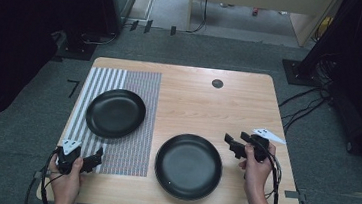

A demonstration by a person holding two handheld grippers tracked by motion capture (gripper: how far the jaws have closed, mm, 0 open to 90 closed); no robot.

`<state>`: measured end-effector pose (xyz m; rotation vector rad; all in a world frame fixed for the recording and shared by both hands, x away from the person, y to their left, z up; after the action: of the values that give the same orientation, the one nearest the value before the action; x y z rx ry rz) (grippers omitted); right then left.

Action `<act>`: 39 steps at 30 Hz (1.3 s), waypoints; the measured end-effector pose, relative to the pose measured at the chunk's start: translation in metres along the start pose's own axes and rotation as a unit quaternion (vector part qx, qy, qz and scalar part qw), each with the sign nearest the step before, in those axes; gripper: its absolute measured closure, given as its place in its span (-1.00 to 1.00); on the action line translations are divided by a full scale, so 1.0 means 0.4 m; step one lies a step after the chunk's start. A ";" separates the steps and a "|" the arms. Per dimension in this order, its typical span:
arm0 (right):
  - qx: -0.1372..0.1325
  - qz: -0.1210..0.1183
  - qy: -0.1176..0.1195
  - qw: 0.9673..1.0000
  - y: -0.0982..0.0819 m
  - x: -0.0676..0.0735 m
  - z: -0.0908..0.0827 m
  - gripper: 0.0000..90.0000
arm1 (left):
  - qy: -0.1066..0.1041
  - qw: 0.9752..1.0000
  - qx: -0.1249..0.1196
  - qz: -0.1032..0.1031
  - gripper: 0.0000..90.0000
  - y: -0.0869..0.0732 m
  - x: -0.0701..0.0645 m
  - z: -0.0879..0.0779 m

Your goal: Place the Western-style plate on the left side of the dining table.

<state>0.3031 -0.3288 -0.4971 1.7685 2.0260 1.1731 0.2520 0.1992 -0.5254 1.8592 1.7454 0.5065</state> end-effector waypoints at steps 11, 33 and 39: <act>0.002 0.014 -0.030 0.999 -0.045 -0.071 -0.042 -0.46 | 0.006 1.000 0.005 0.008 -0.72 -0.018 0.014 -0.010; 0.004 0.056 -0.097 0.994 -0.142 -0.220 -0.160 -0.47 | 0.022 1.000 0.013 0.017 -0.74 -0.055 0.048 -0.031; 0.004 0.065 -0.107 0.992 -0.164 -0.243 -0.182 -0.47 | 0.025 0.999 0.015 0.015 -0.74 -0.062 0.059 -0.036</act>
<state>0.2348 -0.4454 -0.5254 1.9629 1.8211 0.9603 0.2260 0.2248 -0.5312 1.9102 1.7694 0.5455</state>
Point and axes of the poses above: each handheld gripper's, and its own axes: z roughly forward along the jaws, y roughly out of its top, x roughly to its left, the point moved 2 cm from there along z, roughly forward along the jaws, and after that the axes turned 12 degrees about x, right-handed, at the moved point
